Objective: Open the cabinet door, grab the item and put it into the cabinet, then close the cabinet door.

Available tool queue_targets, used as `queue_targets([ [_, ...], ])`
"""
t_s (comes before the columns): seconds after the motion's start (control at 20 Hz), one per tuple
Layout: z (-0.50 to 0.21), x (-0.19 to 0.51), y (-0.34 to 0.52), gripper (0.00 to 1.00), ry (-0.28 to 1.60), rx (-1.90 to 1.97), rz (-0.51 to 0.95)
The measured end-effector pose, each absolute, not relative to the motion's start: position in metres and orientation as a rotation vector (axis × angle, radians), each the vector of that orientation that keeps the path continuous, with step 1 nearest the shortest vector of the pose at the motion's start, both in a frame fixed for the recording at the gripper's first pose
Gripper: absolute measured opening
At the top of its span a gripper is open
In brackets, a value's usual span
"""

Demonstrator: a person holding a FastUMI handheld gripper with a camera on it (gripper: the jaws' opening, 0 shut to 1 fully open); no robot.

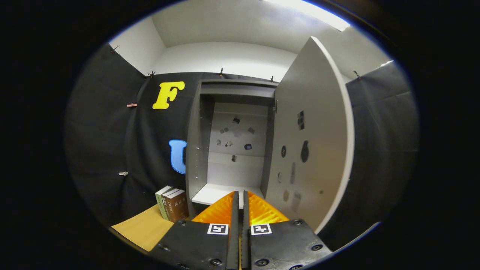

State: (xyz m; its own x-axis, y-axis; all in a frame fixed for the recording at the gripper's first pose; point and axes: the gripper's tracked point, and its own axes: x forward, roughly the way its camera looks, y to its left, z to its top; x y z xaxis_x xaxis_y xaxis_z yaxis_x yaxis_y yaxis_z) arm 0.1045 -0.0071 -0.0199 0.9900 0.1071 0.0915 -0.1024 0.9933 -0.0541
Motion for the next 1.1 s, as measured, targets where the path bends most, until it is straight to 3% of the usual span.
queue_targets([
  [0.1,-0.039,0.113,0.009,0.23,-0.047,-0.036,0.095],
  [0.15,-0.049,0.122,0.017,0.19,-0.024,-0.03,0.085],
  [0.3,-0.089,0.146,0.04,0.31,0.069,0.013,0.055],
  [0.45,-0.137,0.165,0.044,0.53,0.183,0.029,0.03],
  [0.6,-0.175,0.18,0.045,0.68,0.279,0.045,0.029],
  [0.85,-0.246,0.197,0.048,0.82,0.431,0.035,0.074],
  [1.1,-0.331,0.2,0.043,0.83,0.589,0.063,0.096],
])
